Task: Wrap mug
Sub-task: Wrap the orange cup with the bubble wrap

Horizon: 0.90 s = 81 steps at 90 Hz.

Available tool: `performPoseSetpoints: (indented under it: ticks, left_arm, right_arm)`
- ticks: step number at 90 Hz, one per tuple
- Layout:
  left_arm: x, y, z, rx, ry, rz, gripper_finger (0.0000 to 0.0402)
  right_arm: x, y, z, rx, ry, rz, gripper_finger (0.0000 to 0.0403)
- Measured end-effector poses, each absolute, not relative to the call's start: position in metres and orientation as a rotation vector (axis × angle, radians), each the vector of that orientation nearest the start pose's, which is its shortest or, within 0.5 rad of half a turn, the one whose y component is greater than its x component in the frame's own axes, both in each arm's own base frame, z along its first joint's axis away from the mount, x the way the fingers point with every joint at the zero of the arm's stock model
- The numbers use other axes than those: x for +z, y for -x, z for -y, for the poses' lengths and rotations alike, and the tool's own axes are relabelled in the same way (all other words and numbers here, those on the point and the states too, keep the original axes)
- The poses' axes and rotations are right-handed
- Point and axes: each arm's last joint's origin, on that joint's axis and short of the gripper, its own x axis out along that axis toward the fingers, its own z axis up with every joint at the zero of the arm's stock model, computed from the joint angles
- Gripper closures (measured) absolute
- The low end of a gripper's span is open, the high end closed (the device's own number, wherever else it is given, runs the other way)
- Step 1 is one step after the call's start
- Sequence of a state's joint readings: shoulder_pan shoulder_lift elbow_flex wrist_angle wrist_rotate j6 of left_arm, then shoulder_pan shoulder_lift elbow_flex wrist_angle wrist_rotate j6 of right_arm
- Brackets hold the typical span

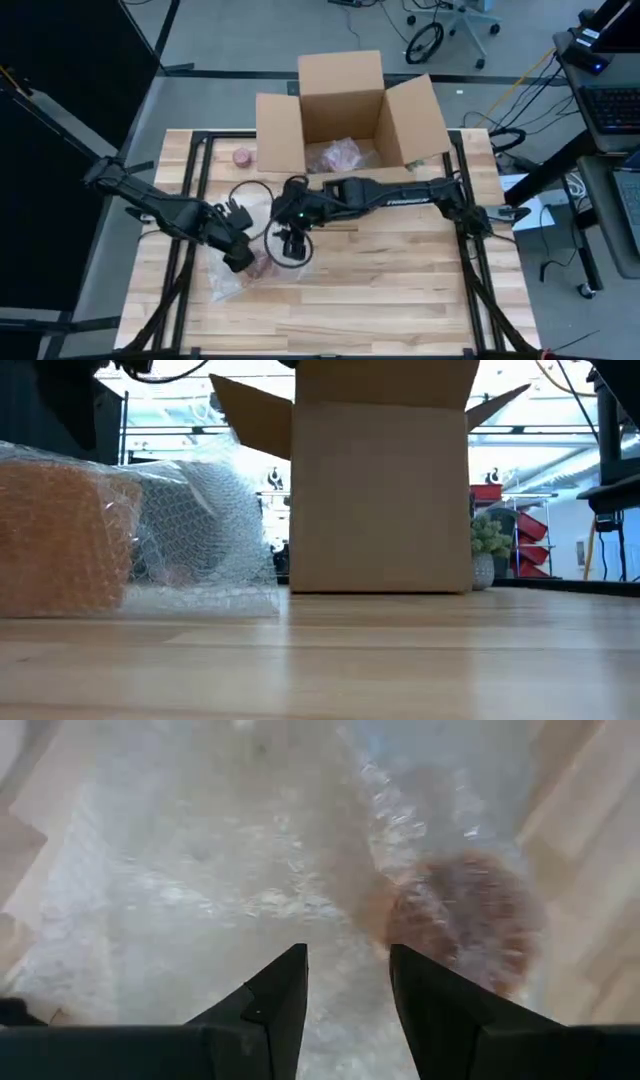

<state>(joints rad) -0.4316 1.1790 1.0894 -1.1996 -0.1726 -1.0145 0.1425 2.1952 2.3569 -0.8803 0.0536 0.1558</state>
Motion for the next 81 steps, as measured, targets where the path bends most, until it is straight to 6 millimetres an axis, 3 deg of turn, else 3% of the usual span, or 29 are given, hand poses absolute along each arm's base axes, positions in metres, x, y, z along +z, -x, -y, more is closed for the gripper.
performPoseSetpoints:
  ticks: [11,33,47,64,81]
  left_arm:
    - [0.315,-0.167,0.071,0.357,0.535,-1.122,0.0270]
    - [0.343,-0.137,0.057,0.245,0.534,-0.991,0.0270]
    - [0.352,-0.121,0.049,0.210,0.533,-0.921,0.0270]
    - [0.357,-0.111,0.045,0.180,0.542,-0.875,0.0270]
    - [0.358,-0.109,0.044,0.150,0.492,-0.869,0.0270]
  right_arm:
    - [0.339,-0.482,-0.081,0.075,-0.015,-0.730,0.0244]
    - [0.338,-0.494,-0.098,0.108,-0.030,-0.614,0.0268]
    - [0.328,-0.511,-0.104,0.090,-0.158,-0.510,0.0306]
    - [0.314,-0.525,-0.102,0.067,-0.336,-0.470,0.0391]
    - [0.322,-0.535,-0.113,0.135,-0.316,-0.291,0.0399]
